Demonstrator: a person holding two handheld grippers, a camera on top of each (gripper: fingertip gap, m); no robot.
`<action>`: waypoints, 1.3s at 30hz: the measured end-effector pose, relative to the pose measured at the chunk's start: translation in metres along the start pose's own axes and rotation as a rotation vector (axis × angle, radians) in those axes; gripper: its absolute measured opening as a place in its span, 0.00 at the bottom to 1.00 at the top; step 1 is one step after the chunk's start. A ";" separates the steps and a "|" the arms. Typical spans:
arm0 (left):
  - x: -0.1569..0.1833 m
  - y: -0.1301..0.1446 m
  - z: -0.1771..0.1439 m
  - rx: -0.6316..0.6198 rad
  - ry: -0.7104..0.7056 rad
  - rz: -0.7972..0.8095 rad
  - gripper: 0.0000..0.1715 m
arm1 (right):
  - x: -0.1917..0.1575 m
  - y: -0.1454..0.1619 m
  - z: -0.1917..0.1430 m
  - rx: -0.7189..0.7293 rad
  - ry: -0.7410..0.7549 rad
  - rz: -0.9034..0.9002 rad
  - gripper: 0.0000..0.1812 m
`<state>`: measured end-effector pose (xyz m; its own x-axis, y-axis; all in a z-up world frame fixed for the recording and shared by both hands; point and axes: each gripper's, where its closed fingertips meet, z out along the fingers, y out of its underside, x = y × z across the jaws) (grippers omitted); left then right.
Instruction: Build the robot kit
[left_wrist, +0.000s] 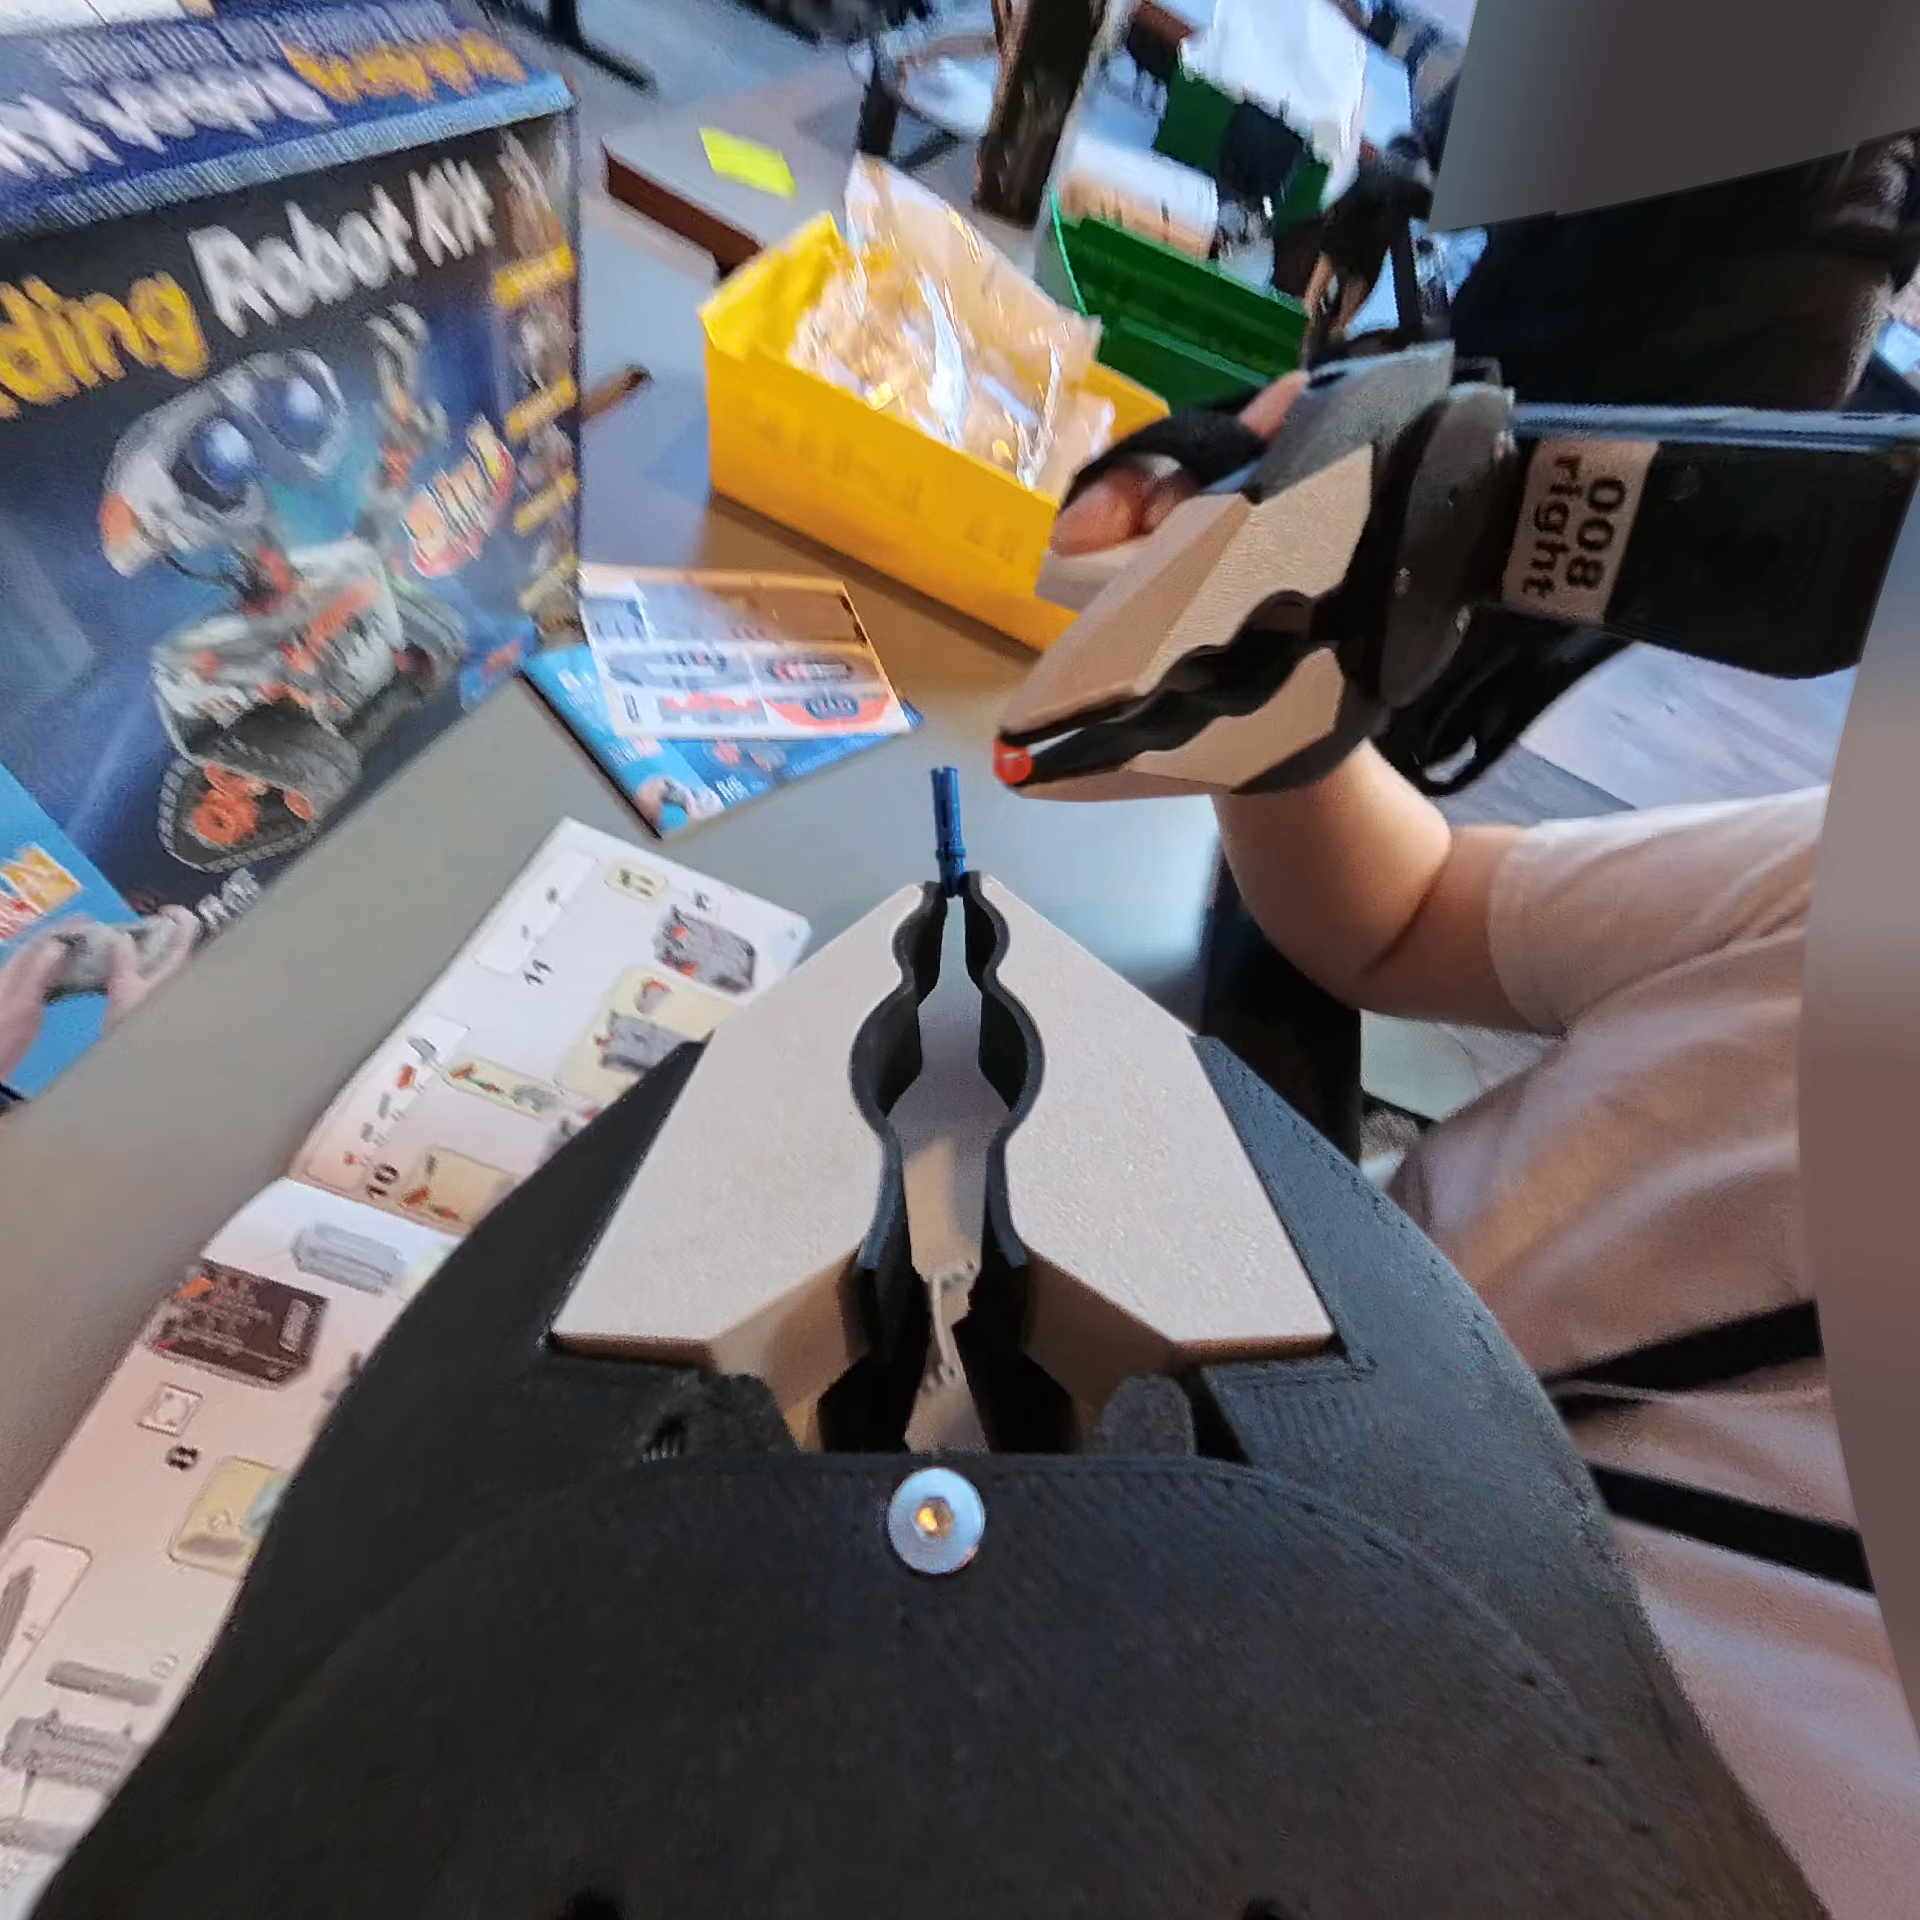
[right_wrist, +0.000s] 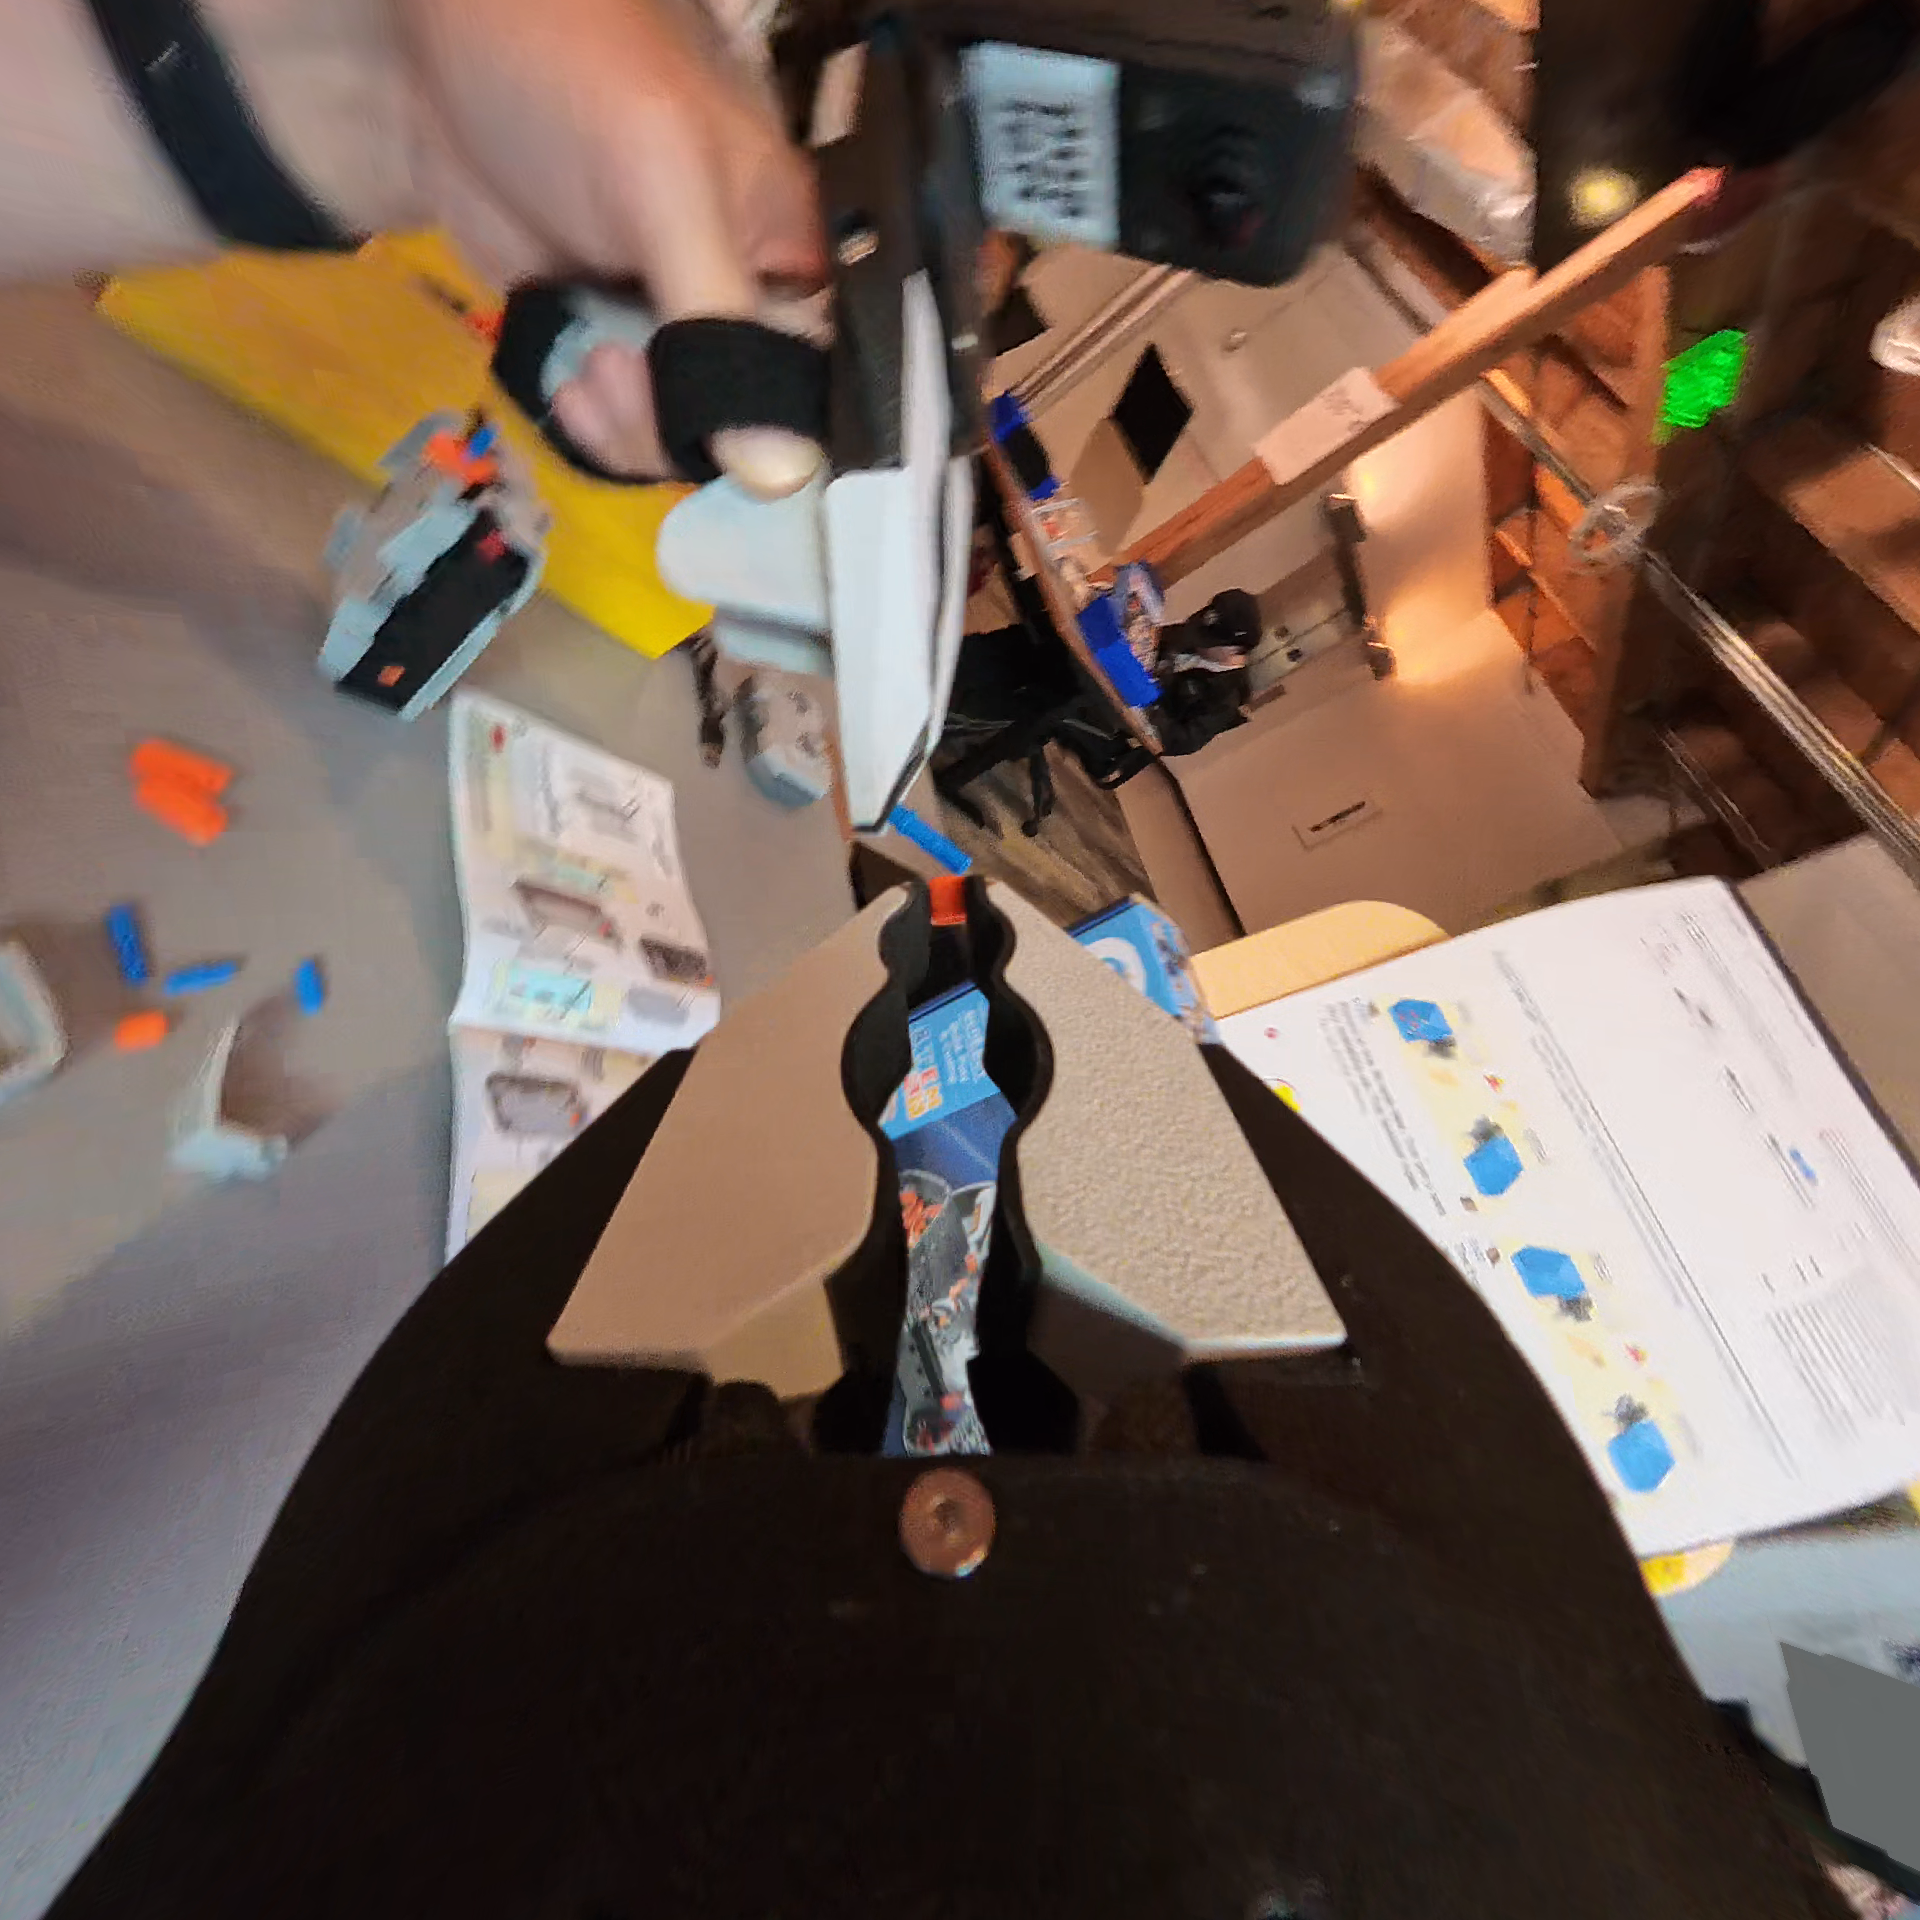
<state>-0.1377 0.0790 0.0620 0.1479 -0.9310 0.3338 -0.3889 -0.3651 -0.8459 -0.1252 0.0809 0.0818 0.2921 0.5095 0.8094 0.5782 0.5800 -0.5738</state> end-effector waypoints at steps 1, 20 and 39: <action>0.002 0.005 0.001 -0.031 0.013 -0.008 0.01 | -0.008 0.003 0.001 -0.017 -0.033 -0.044 0.03; 0.015 0.030 0.006 -0.179 0.061 -0.050 0.01 | -0.031 0.002 0.005 0.083 -0.099 -0.199 0.03; 0.007 0.030 0.004 -0.171 0.054 -0.058 0.01 | -0.044 0.009 0.008 0.028 -0.173 -0.211 0.03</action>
<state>-0.1447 0.0616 0.0377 0.1272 -0.9049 0.4061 -0.5310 -0.4080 -0.7427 -0.1393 0.0690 0.0400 0.0316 0.4750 0.8794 0.5908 0.7008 -0.3998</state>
